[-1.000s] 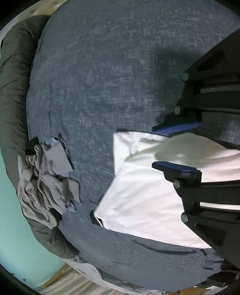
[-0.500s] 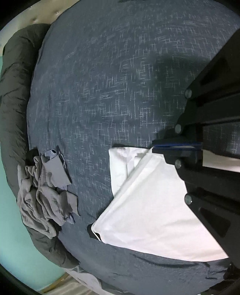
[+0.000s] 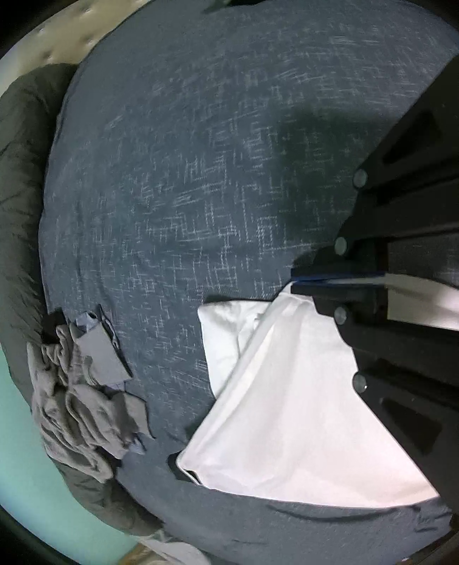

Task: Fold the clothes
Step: 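Open the right gripper and release the folded collar end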

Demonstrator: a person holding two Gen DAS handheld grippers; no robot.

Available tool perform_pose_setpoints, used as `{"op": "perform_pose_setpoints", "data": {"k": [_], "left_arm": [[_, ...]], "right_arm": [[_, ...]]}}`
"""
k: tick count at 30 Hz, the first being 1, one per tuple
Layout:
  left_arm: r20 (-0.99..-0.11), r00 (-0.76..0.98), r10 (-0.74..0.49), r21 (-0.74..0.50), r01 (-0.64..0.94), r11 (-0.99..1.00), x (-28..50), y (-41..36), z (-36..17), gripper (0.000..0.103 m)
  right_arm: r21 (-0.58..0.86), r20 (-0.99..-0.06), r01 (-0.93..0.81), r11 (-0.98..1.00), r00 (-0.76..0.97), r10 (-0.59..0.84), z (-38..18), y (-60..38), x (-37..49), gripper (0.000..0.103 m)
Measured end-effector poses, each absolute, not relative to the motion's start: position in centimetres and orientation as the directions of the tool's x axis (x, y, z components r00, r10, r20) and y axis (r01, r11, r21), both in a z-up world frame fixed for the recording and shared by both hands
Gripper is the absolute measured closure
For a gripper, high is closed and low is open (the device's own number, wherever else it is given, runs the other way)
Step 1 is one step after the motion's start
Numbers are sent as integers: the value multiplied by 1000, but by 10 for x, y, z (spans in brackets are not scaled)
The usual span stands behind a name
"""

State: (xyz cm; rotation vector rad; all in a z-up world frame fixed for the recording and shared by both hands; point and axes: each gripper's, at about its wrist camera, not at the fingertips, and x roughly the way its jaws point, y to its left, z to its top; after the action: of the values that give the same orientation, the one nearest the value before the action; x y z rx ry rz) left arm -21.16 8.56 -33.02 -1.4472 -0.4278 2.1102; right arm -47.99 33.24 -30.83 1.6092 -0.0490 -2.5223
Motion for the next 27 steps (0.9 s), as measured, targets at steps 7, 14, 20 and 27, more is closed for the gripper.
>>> {"op": "perform_pose_setpoints", "data": {"k": [7, 14, 20, 27], "left_arm": [[-763, -280, 582, -534, -233, -813, -211, 87, -326, 100], [-762, -314, 566, -538, -179, -823, -205, 79, -309, 97], [-753, -361, 550, -541, -135, -830, -196, 70, -292, 93], [-772, -393, 500, -493, -125, -861, -180, 76, -271, 91]], "right_arm": [[166, -872, 78, -983, -453, -184, -277, 350, -440, 87], [271, -858, 127, -954, -417, -299, -252, 355, -364, 76], [291, -865, 155, -944, -378, -329, -249, 354, -300, 75], [295, -860, 117, -948, -400, -317, -235, 360, -245, 75]]}}
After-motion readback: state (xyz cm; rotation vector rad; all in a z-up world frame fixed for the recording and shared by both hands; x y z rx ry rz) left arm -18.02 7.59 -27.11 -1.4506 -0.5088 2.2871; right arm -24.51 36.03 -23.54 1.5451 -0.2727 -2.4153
